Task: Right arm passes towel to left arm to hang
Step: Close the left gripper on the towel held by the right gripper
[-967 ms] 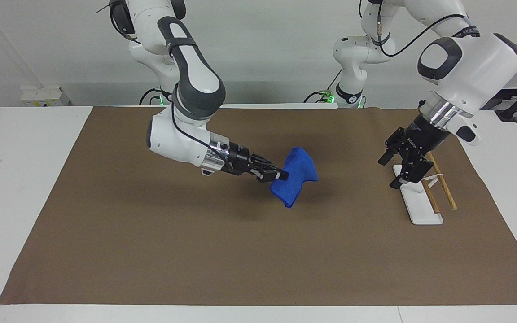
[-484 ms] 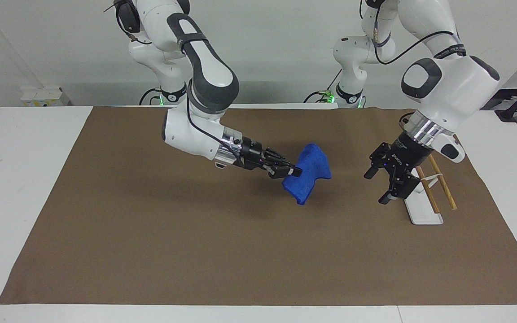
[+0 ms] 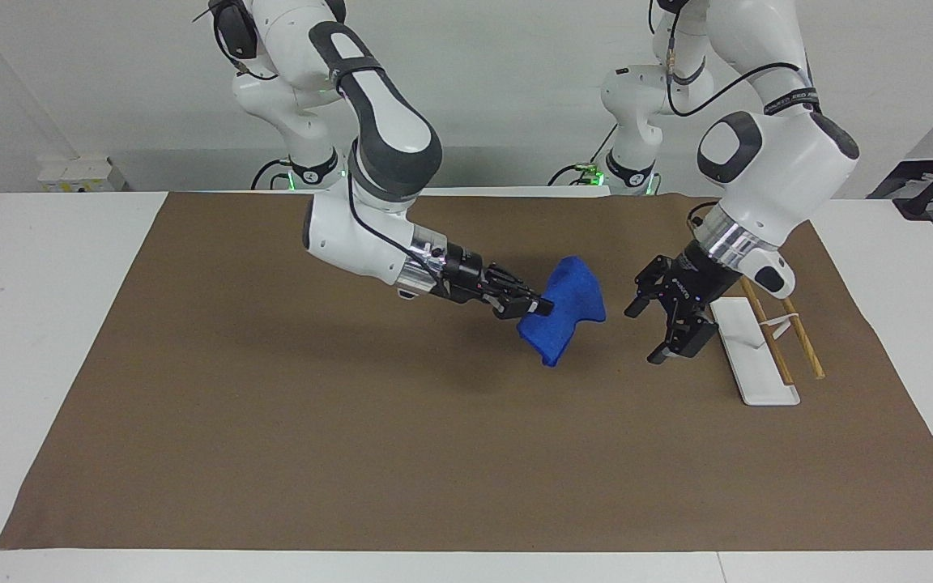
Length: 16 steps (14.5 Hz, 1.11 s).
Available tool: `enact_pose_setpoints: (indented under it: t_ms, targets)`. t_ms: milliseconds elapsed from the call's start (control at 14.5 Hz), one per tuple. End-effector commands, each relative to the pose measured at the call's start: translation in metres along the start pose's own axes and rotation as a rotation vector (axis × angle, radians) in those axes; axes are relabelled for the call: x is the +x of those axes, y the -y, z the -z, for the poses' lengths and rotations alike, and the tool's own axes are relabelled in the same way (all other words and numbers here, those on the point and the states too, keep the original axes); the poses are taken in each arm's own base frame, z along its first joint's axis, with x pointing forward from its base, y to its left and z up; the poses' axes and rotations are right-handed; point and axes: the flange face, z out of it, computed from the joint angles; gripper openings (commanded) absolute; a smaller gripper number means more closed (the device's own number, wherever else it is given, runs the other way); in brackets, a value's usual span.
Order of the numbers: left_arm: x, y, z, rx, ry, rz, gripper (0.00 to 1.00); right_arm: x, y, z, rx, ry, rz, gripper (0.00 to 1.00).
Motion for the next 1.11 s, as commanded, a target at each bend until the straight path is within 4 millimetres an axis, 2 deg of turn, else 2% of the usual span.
enact_pose_setpoints:
  t_ms: [0, 415, 691, 829, 1037]
  targets:
    - [-0.004, 0.017, 0.001, 0.021, -0.001, 0.009, 0.99, -0.004, -0.003, 0.005, 0.018, 0.003, -0.024, 0.00]
    - [0.005, 0.028, -0.003, 0.149, -0.007, -0.069, 0.99, -0.004, -0.003, 0.005, 0.018, 0.000, -0.022, 0.00]
    - [-0.003, 0.030, -0.003, 0.119, -0.005, -0.058, 0.99, -0.003, -0.003, 0.005, 0.017, -0.001, -0.021, 0.00]
    - [-0.004, 0.020, 0.000, 0.031, -0.002, -0.002, 0.99, -0.003, -0.003, 0.005, 0.017, -0.001, -0.021, 0.00]
    - [-0.008, 0.027, -0.012, 0.016, -0.005, 0.011, 0.99, -0.003, -0.003, 0.005, 0.015, -0.003, -0.019, 0.01]
